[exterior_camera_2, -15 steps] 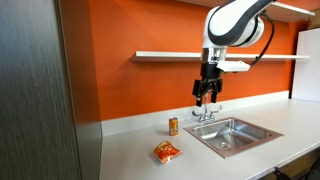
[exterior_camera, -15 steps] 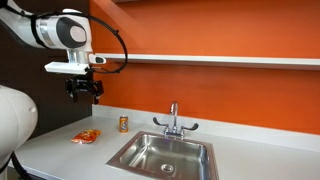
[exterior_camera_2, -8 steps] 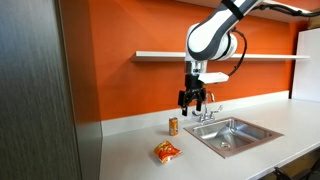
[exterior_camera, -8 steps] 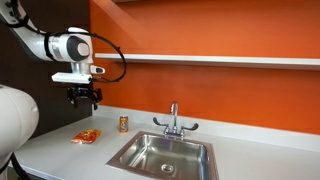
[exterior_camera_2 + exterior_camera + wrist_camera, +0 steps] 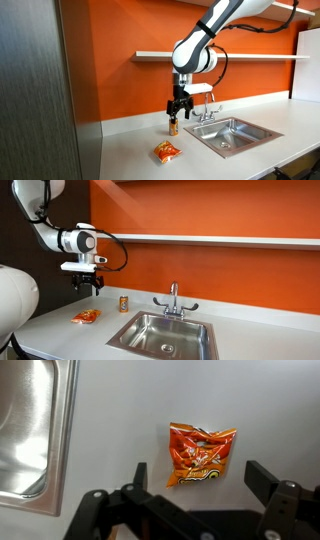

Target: Move the snack packet to the left side of the first shelf

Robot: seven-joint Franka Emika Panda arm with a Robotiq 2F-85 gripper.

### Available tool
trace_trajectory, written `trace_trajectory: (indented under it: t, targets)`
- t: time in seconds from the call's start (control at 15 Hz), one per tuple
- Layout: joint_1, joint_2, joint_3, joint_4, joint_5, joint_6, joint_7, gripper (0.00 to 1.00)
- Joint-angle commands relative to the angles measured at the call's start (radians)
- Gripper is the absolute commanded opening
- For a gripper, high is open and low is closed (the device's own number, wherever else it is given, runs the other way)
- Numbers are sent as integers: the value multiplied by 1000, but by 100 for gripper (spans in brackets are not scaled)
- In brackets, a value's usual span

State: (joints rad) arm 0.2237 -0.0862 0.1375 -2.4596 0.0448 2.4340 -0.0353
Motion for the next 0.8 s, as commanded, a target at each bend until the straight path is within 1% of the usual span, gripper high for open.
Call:
trace_trajectory:
  t: [0.0,0.73]
  targets:
    - [-12,98,19,63,-5,25,-23,100]
    - [-5,278,51,134,-17,82,-12,100]
